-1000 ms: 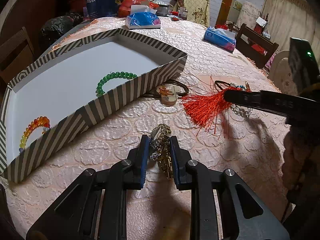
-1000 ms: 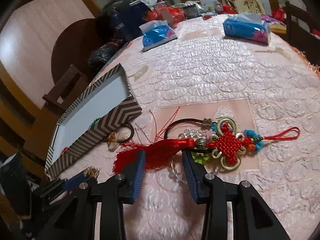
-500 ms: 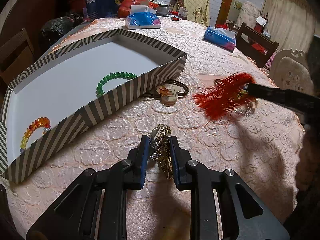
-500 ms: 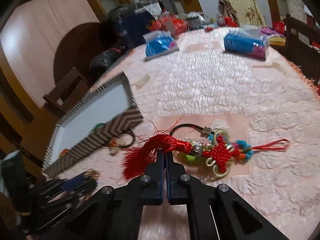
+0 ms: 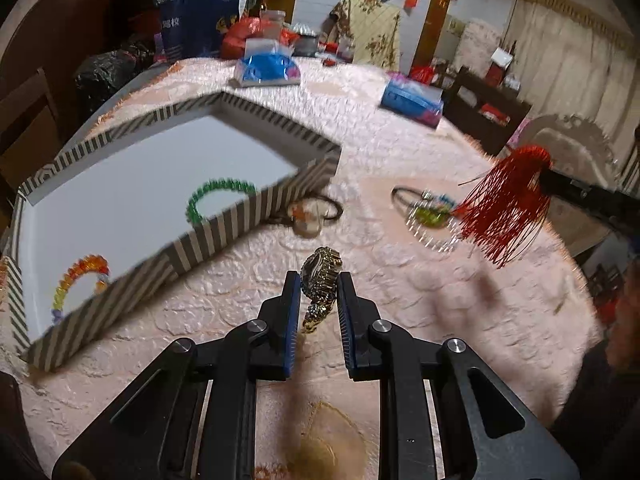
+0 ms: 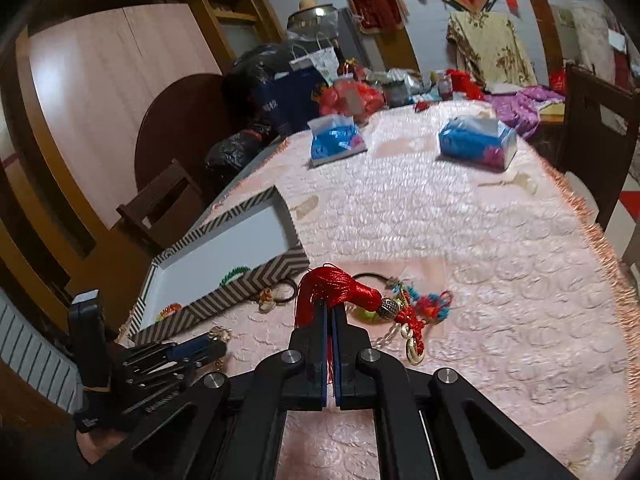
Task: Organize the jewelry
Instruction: 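Lift the pendant with the left gripper while the right carries the tassel ornament toward the box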
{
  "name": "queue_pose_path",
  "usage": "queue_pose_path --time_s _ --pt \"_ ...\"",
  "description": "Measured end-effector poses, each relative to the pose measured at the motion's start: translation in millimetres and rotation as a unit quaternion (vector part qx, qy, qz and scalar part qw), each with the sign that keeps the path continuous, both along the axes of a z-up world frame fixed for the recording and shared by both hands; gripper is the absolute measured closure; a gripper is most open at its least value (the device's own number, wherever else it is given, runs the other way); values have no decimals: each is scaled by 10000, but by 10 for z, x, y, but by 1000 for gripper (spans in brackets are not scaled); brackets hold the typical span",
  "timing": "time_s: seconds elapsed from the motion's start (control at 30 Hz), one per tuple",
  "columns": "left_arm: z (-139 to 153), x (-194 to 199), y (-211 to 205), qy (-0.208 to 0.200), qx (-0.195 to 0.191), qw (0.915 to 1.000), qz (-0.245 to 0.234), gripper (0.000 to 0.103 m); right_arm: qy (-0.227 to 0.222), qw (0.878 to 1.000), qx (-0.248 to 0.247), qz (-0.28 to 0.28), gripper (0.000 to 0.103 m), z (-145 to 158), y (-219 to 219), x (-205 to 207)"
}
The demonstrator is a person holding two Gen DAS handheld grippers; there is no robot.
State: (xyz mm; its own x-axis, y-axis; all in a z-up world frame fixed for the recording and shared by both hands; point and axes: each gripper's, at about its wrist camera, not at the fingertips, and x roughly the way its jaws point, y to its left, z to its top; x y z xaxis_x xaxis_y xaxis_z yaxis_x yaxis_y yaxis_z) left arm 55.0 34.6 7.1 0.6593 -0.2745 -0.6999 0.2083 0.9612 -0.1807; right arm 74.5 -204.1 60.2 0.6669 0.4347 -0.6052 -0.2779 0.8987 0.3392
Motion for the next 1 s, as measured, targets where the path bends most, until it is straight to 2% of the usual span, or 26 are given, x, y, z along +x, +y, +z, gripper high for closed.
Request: queue_pose_path --time_s 0.27,0.6,0.83,1.0 --pt "345 -92 93 -314 -107 9994 -35 86 -282 9994 -154 -120 102 205 25 -124" --pt "418 -88 233 -360 -68 9992 178 86 -258 9986 -410 -201 102 293 53 -43" --pt "509 21 516 -458 -82 9977 502 86 -253 9984 -492 -122 102 363 109 42" --pt "476 140 812 -402 -40 9950 909 86 -307 9983 -495 43 102 440 275 153"
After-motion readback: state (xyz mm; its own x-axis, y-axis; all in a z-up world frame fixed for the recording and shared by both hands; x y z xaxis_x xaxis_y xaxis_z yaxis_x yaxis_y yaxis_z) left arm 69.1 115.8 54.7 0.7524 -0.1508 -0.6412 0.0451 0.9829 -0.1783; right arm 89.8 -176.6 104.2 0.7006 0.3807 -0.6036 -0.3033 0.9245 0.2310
